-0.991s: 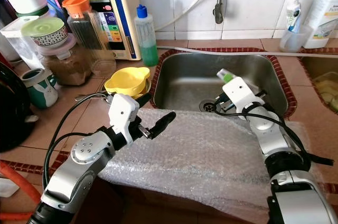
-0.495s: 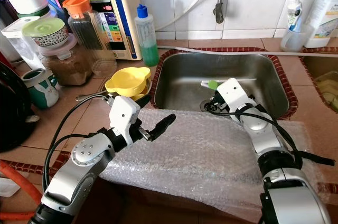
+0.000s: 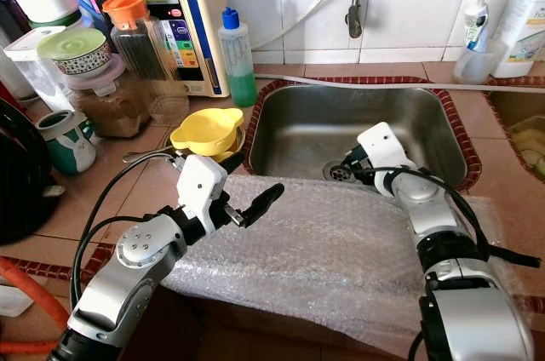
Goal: Kitchen organization
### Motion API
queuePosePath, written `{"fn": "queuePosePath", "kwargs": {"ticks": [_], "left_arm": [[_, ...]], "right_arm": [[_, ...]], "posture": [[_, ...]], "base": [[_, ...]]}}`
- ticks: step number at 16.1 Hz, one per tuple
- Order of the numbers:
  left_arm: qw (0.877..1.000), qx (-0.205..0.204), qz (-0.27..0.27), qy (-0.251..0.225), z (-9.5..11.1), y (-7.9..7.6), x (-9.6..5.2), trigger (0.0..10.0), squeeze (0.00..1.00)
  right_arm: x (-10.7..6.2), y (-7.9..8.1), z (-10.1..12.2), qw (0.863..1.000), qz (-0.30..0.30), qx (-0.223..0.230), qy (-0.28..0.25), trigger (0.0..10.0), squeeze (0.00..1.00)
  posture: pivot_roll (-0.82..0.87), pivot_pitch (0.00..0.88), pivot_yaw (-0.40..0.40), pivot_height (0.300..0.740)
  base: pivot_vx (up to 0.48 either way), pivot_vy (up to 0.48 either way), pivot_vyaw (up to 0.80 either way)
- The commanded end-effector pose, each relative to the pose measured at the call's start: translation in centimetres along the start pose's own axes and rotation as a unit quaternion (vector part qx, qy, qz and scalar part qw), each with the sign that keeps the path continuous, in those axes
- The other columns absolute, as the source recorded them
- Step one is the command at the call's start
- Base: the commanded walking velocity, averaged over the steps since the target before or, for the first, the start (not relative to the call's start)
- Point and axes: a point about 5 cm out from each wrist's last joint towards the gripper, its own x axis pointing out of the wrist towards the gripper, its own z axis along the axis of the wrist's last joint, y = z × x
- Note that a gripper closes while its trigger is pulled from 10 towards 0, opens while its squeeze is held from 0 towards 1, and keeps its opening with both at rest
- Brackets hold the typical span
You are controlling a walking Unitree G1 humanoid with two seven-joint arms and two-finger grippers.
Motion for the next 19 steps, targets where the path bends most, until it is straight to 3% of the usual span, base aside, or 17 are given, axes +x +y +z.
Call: {"fn": "queuePosePath", "kwargs": {"ticks": [1, 5, 6, 7, 8, 9, 11, 13, 15, 16, 17, 19], "left_arm": [[1.0, 0.008, 0.005, 0.008, -0.3, 0.4, -0.1, 10.0, 1.0], [1.0, 0.013, 0.022, 0.008, -0.3, 0.7, 0.0, 10.0, 1.0], [0.998, 0.005, 0.059, 0.001, -0.1, 1.6, 0.2, 10.0, 1.0], [0.997, 0.002, 0.072, -0.003, 0.0, 2.0, 0.2, 10.0, 1.0], [0.994, -0.007, 0.108, -0.016, 0.3, 3.0, 0.3, 10.0, 1.0], [0.993, -0.01, 0.119, -0.021, 0.5, 3.4, 0.3, 10.0, 1.0], [0.981, -0.027, 0.189, -0.044, 1.1, 5.4, 0.4, 10.0, 1.0], [0.969, -0.032, 0.238, -0.054, 1.4, 6.6, 0.2, 10.0, 1.0], [0.934, -0.053, 0.349, -0.052, 1.1, 9.5, -1.0, 10.0, 1.0], [0.926, -0.063, 0.369, -0.051, 0.9, 10.1, -1.3, 10.0, 0.16], [0.918, -0.068, 0.387, -0.05, 0.8, 10.5, -1.6, 10.0, 0.0], [0.904, -0.075, 0.418, -0.047, 0.5, 11.3, -2.1, 10.0, 0.0]], "right_arm": [[0.0, -0.3, -0.5, 0.999, -0.012, 0.038, 0.017, 10.0, 1.0], [0.0, -0.1, 0.9, 0.998, -0.015, 0.052, -0.04, 10.0, 1.0], [0.0, 1.1, 2.4, 0.993, 0.001, 0.065, -0.1, 10.0, 1.0], [-0.1, 1.7, 3.0, 0.991, 0.007, 0.064, -0.12, 10.0, 1.0], [-0.5, 3.7, 4.4, 0.983, 0.037, 0.062, -0.169, 10.0, 1.0], [-0.7, 4.3, 4.8, 0.98, 0.043, 0.062, -0.182, 10.0, 1.0], [-2.0, 7.4, 6.8, 0.966, 0.078, 0.064, -0.238, 10.0, 1.0], [-2.7, 8.7, 7.4, 0.961, 0.092, 0.066, -0.254, 10.0, 1.0], [-4.0, 10.9, 7.9, 0.955, 0.115, 0.052, -0.269, 10.0, 1.0], [-4.2, 11.3, 7.8, 0.954, 0.12, 0.054, -0.27, 10.0, 1.0], [-4.4, 11.6, 7.8, 0.954, 0.124, 0.057, -0.268, 10.0, 1.0], [-5.0, 12.1, 8.1, 0.951, 0.134, 0.069, -0.268, 10.0, 1.0]], "posture": [[-0.24, 0.059, 0.152, 0.74], [-0.25, 0.053, 0.15, 0.74], [-0.25, 0.052, 0.147, 0.74], [-0.25, 0.052, 0.147, 0.74], [-0.26, 0.052, 0.146, 0.74], [-0.26, 0.053, 0.147, 0.74], [-0.28, 0.053, 0.147, 0.74], [-0.29, 0.052, 0.145, 0.74], [-0.3, 0.05, 0.145, 0.74], [-0.3, 0.05, 0.145, 0.74], [-0.3, 0.05, 0.144, 0.74], [-0.3, 0.052, 0.143, 0.74]], "base": [[0.0, 0.0, 0.0], [0.0, 0.0, 0.0], [0.0, 0.0, 0.0], [0.0, 0.0, 0.0], [0.0, 0.0, 0.0], [0.0, 0.0, 0.0], [0.0, 0.0, 0.0], [0.0, 0.0, 0.0], [0.0, 0.0, 0.0], [0.0, 0.0, 0.0], [0.0, 0.0, 0.0], [0.0, 0.0, 0.0]]}}
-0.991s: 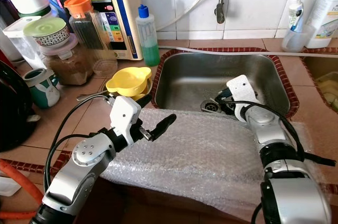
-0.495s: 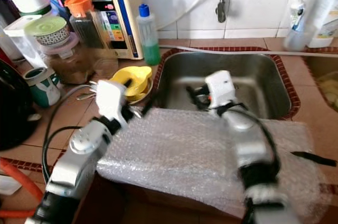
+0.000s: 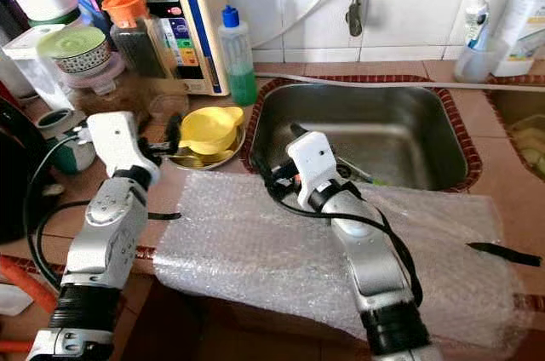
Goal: Kitchen organization
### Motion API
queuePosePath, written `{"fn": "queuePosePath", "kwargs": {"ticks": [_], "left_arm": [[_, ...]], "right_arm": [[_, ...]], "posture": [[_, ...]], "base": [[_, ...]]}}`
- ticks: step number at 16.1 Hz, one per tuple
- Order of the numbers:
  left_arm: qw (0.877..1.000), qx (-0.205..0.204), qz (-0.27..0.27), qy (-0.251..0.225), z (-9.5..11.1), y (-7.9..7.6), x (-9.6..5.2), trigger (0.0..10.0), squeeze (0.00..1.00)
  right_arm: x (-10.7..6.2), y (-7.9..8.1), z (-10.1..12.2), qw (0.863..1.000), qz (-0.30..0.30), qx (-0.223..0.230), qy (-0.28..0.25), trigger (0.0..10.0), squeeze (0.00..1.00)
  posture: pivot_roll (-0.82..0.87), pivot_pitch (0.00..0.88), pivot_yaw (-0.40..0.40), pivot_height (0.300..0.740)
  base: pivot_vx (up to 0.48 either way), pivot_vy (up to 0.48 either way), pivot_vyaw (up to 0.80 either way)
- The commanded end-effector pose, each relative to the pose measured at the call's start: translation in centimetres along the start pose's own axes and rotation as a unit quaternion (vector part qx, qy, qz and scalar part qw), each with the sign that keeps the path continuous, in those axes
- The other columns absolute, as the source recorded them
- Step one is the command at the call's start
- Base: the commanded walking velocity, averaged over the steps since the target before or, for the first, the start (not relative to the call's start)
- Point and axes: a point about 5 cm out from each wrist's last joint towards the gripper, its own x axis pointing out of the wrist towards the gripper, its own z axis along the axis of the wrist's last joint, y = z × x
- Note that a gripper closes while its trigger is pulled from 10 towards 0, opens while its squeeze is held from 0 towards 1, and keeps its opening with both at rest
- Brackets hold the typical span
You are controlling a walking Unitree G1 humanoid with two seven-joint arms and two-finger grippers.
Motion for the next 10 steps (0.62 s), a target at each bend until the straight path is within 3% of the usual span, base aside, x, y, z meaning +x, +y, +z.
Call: {"fn": "queuePosePath", "kwargs": {"ticks": [1, 4, 6, 10], "left_arm": [[0.999, -0.002, 0.034, 0.003, 0.0, 1.1, 0.3, 10.0, 0.0], [0.996, -0.006, 0.087, 0.023, -0.7, 2.6, 0.1, 10.0, 0.0], [0.99, -0.042, 0.124, 0.055, -1.6, 3.4, 0.0, 10.0, 0.0], [0.978, -0.109, 0.153, 0.093, -2.8, 3.5, -0.3, 10.0, 0.0]], "right_arm": [[0.1, 0.9, 0.7, 1.0, 0.018, 0.011, -0.005, 10.0, 1.0], [-0.6, 2.6, 0.8, 0.998, 0.063, 0.018, 0.006, 10.0, 1.0], [-0.8, 3.3, 0.7, 0.997, 0.08, 0.01, 0.013, 10.0, 1.0], [-1.1, 3.9, 0.9, 0.995, 0.097, 0.004, 0.021, 10.0, 1.0]], "posture": [[-0.3, 0.053, 0.143, 0.74], [-0.3, 0.057, 0.14, 0.74], [-0.3, 0.059, 0.135, 0.74], [-0.3, 0.06, 0.132, 0.74]], "base": [[0.0, 0.0, 0.0], [0.0, 0.0, 0.0], [0.0, 0.0, 0.0], [0.0, 0.0, 0.0]]}}
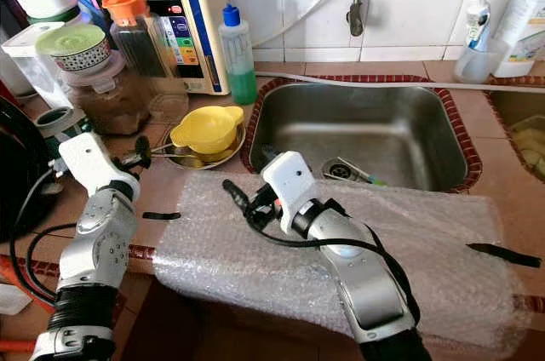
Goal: Kitchen organization
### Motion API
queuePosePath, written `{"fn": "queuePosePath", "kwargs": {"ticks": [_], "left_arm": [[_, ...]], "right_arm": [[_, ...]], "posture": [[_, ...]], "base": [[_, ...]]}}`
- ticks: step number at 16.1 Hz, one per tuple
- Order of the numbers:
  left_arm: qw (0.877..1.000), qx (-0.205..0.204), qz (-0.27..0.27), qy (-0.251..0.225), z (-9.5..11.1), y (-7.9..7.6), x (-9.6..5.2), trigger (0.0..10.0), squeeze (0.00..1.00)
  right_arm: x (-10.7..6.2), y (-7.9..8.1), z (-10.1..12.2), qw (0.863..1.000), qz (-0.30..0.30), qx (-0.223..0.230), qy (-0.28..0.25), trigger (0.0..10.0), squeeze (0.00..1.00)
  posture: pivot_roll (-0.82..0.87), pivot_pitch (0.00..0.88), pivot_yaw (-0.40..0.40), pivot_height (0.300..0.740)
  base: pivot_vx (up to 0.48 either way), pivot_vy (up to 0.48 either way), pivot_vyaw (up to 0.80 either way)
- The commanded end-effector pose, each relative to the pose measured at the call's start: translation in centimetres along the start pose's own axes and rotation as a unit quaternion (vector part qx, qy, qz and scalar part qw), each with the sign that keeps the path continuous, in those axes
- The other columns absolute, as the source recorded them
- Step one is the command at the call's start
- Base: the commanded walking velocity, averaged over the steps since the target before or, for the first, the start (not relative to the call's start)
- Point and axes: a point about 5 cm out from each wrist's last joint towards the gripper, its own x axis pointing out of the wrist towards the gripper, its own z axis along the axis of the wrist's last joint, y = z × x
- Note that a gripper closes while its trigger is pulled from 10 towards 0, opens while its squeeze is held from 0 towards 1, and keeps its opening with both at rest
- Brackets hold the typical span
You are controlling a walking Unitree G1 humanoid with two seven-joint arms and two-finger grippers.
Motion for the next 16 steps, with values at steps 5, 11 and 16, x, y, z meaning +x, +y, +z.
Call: {"fn": "queuePosePath", "kwargs": {"ticks": [5, 11, 16], "left_arm": [[0.997, -0.063, 0.01, 0.034, -0.4, 0.0, 0.4, 10.0, 0.0], [0.994, -0.108, -0.01, 0.032, 0.0, -0.5, 0.6, 7.6, 0.0], [0.989, -0.139, -0.005, 0.05, -0.3, -0.4, 0.6, 0.0, 0.0]], "right_arm": [[-0.1, 0.7, 0.4, 1.0, 0.021, 0.0, -0.001, 10.0, 1.0], [-0.4, 1.5, 0.5, 0.999, 0.051, 0.01, 0.0, 10.0, 0.98], [-0.5, 1.6, 0.3, 0.998, 0.056, 0.007, 0.005, 10.0, 0.98]], "posture": [[-0.3, 0.061, 0.133, 0.74], [-0.3, 0.061, 0.136, 0.74], [-0.3, 0.059, 0.133, 0.74]], "base": [[0.0, 0.0, 0.0], [0.0, 0.0, 0.0], [0.0, 0.0, 0.0]]}}
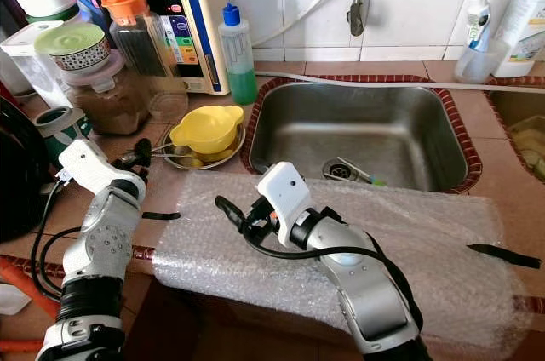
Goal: Kitchen organization
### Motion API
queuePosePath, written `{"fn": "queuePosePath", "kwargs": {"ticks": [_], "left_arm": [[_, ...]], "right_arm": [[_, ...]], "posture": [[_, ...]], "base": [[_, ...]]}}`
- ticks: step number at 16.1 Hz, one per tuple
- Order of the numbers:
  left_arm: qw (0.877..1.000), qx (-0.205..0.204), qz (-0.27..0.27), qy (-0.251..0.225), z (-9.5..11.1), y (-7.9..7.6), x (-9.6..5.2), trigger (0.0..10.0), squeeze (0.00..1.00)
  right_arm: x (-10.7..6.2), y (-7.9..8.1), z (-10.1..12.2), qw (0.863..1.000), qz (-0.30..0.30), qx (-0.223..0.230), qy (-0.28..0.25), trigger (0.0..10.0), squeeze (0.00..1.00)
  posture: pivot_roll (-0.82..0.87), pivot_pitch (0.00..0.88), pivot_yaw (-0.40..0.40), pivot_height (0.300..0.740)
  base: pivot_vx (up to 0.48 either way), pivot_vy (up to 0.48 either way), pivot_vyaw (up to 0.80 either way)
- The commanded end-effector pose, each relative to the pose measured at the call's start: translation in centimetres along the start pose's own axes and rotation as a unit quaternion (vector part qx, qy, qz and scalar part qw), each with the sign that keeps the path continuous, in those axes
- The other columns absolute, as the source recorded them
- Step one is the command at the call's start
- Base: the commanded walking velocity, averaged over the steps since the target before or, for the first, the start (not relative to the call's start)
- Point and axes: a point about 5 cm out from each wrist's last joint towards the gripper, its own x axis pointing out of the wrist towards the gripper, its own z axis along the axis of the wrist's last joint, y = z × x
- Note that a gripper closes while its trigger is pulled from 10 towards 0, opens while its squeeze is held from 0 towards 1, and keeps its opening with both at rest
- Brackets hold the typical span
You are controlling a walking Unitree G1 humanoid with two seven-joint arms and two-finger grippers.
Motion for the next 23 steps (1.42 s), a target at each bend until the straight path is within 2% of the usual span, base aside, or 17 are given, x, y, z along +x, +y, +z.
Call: {"fn": "queuePosePath", "kwargs": {"ticks": [1, 2, 3, 4, 7, 8, 9, 23], "left_arm": [[1.0, -0.007, 0.01, 0.009, -0.01, 0.24, 0.12, 0.0, 0.0], [1.0, -0.003, 0.007, 0.017, -0.32, 0.2, 0.07, 2.1, 0.0], [1.0, -0.001, 0.006, 0.021, -0.46, 0.17, 0.03, 4.9, 0.0], [1.0, -0.003, 0.008, 0.027, -0.59, 0.2, 0.01, 10.0, 0.0], [1.0, -0.005, 0.01, 0.023, -0.47, 0.31, 0.0, 10.0, 0.0], [1.0, -0.008, 0.011, 0.021, -0.42, 0.36, 0.01, 6.9, 0.0], [1.0, -0.018, 0.009, 0.017, -0.32, 0.35, 0.02, 0.0, 0.0], [0.998, -0.066, 0.022, 0.0, 0.39, 0.67, 0.07, 0.0, 0.0]], "right_arm": [[0.16, 0.44, 0.62, 1.0, 0.01, -0.005, -0.011, 10.0, 0.98], [0.22, 0.44, 0.6, 1.0, 0.012, -0.008, -0.01, 10.0, 0.97], [0.23, 0.47, 0.6, 1.0, 0.013, -0.009, -0.009, 10.0, 0.97], [0.25, 0.5, 0.62, 1.0, 0.013, -0.009, -0.01, 10.0, 0.97], [0.28, 0.59, 0.61, 1.0, 0.016, -0.009, -0.01, 10.0, 0.98], [0.29, 0.61, 0.61, 1.0, 0.016, -0.009, -0.01, 10.0, 0.97], [0.28, 0.65, 0.54, 1.0, 0.016, -0.009, -0.009, 10.0, 0.97], [0.34, 0.67, 0.45, 1.0, 0.019, -0.014, -0.009, 10.0, 0.97]], "posture": [[-0.3, 0.058, 0.133, 0.74], [-0.29, 0.058, 0.134, 0.74], [-0.29, 0.059, 0.134, 0.74], [-0.29, 0.059, 0.135, 0.74], [-0.29, 0.06, 0.136, 0.74], [-0.3, 0.061, 0.138, 0.74], [-0.3, 0.061, 0.137, 0.74], [-0.29, 0.063, 0.138, 0.74]], "base": [[0.0, 0.0, 0.0], [0.0, 0.0, 0.0], [0.0, 0.0, 0.0], [0.0, 0.0, 0.0], [0.0, 0.0, 0.0], [0.0, 0.0, 0.0], [0.0, 0.0, 0.0], [0.0, 0.0, 0.0]]}}
